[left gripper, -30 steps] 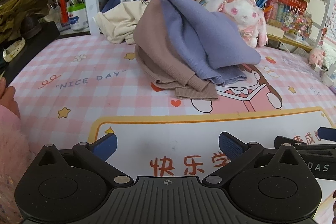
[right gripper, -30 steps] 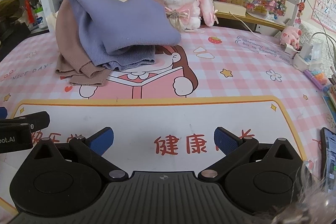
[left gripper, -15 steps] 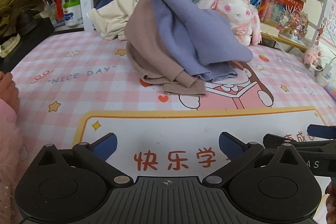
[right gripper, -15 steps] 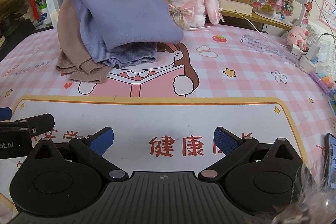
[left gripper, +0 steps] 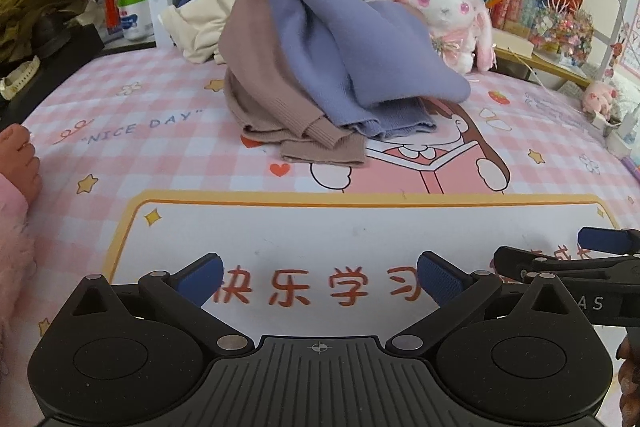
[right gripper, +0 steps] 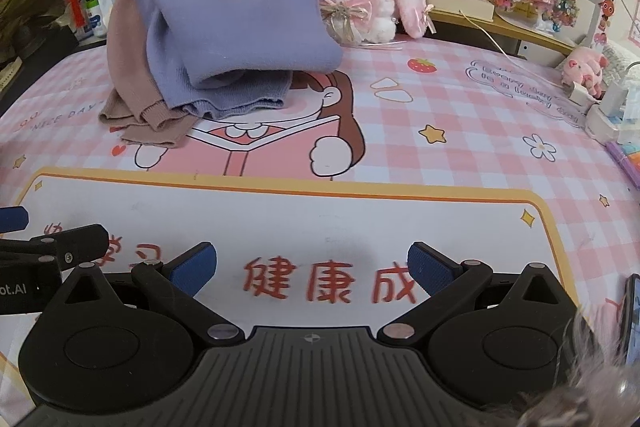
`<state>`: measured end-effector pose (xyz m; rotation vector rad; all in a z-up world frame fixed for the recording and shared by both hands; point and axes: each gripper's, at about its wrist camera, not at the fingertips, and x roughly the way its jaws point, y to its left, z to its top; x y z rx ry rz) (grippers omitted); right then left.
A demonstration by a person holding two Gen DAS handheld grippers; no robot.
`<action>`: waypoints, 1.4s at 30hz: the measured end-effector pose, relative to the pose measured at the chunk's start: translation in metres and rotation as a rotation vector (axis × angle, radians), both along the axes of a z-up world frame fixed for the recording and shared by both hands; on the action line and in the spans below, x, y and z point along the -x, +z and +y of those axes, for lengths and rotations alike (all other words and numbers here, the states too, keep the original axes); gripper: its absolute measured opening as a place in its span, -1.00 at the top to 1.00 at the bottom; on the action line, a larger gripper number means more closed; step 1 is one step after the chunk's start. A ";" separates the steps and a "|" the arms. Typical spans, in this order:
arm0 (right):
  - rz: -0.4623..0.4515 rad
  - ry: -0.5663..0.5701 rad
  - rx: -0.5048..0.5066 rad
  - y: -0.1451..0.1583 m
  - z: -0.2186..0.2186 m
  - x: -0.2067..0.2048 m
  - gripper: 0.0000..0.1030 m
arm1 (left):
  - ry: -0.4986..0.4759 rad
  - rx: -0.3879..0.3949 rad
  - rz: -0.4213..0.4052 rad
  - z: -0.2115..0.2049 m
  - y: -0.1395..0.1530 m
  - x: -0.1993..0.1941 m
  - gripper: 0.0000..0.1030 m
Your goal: Fold clothes
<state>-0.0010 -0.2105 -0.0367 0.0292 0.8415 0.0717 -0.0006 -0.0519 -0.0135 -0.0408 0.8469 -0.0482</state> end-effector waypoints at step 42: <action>0.086 -0.195 -0.703 -0.001 -0.167 -0.031 -0.95 | -0.216 -0.839 -0.312 -0.123 -0.014 -0.138 -0.77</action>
